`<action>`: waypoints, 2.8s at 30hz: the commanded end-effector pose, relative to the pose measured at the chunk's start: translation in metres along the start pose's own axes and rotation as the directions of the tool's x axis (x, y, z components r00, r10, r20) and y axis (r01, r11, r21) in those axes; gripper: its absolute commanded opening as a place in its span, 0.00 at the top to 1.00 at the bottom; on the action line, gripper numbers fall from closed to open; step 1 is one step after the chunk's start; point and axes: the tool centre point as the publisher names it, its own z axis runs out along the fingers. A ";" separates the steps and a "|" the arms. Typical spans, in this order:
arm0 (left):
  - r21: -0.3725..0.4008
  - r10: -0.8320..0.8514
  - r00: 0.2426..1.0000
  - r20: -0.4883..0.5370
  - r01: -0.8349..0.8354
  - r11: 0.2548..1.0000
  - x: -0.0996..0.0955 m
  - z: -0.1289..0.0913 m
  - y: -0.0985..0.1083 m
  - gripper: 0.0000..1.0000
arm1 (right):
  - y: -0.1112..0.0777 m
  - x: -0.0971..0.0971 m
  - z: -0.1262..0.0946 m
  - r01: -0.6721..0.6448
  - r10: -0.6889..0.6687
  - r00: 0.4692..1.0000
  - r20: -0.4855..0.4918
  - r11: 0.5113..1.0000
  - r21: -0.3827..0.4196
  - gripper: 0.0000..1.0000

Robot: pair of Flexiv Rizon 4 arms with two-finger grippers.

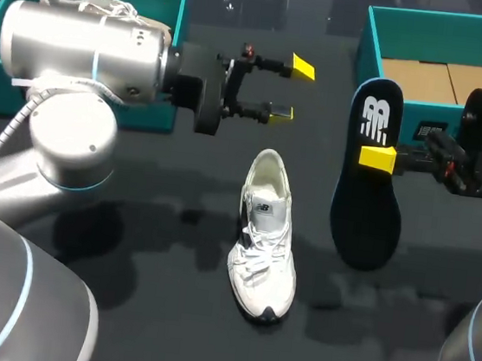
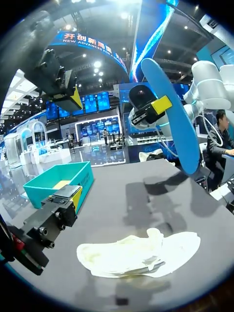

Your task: Take the shoe out of the shoebox, open the shoe tongue, remove and reinsert the insole, then place the shoe into the shoebox

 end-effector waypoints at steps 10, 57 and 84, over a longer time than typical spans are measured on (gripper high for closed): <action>-0.003 0.003 1.000 0.009 -0.003 1.000 0.002 -0.001 -0.002 0.00 | 0.017 -0.042 -0.003 -0.105 0.105 0.994 -0.013 0.994 -0.011 1.00; -0.021 0.031 0.996 0.085 -0.029 0.999 -0.006 0.000 -0.003 0.00 | 0.045 -0.145 0.013 -0.639 0.628 0.761 0.159 0.769 0.021 1.00; 0.011 -0.006 0.988 0.156 0.005 1.000 0.008 0.022 0.000 0.47 | 0.035 -0.201 0.035 -0.854 0.861 0.496 0.114 0.507 -0.116 1.00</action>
